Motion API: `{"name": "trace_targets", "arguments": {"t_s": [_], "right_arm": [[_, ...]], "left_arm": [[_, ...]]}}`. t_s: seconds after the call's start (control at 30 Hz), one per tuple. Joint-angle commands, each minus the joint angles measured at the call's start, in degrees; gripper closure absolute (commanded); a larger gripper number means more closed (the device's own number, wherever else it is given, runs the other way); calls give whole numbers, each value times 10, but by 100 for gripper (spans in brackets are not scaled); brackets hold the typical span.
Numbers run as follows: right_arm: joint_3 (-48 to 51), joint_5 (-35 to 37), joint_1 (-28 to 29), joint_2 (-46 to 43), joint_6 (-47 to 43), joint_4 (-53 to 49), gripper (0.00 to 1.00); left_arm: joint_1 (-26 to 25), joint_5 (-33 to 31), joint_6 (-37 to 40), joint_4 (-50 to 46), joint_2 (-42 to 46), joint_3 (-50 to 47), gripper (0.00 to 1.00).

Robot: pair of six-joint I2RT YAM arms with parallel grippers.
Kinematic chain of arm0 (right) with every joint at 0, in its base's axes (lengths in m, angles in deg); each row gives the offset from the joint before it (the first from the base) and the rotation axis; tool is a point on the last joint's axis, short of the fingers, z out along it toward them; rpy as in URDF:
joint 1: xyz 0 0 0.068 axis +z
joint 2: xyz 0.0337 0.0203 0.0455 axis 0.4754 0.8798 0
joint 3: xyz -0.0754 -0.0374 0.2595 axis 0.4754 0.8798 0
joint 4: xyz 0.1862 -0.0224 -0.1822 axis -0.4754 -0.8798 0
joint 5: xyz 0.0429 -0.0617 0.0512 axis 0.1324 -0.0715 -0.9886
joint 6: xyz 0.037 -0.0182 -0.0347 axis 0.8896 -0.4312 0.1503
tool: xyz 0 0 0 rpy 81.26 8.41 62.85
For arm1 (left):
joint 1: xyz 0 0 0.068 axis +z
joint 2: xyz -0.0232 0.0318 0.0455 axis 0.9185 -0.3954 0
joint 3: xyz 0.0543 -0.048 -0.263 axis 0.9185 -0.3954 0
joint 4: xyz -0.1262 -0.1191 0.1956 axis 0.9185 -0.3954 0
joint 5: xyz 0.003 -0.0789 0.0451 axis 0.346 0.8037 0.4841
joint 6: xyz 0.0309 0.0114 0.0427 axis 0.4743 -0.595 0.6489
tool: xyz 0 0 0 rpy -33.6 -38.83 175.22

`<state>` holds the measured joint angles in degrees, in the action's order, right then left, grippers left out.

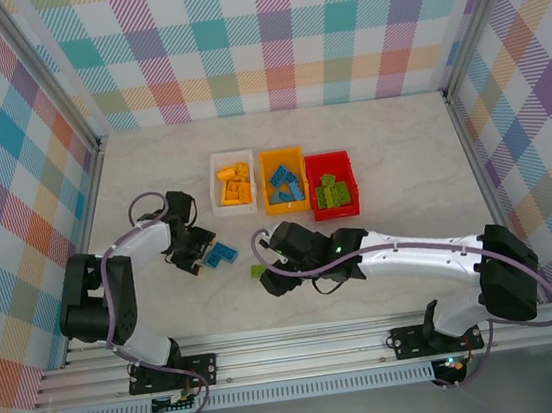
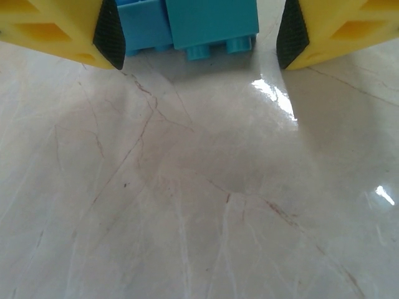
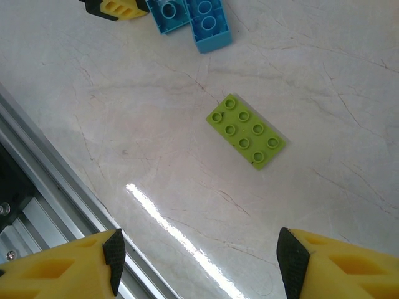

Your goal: Sort the legos into containers by color

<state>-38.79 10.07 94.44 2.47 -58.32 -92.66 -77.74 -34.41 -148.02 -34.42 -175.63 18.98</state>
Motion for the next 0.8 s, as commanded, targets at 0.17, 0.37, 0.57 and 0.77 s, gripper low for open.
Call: {"name": "trace_targets", "arguments": {"t_s": [0.17,0.37,0.57,0.77], "right_arm": [[-12,12,5,-3,14,4,33],[-14,13,5,-4,18,4,33],[-16,16,5,-7,21,-3,34],[-4,-1,5,-31,26,18,34]], "left_arm": [[-44,39,-2,3,25,-10,42],[-54,20,-8,1,62,-43,45],[-57,27,1,4,40,-44,44],[-58,13,10,5,33,-40,51]]}}
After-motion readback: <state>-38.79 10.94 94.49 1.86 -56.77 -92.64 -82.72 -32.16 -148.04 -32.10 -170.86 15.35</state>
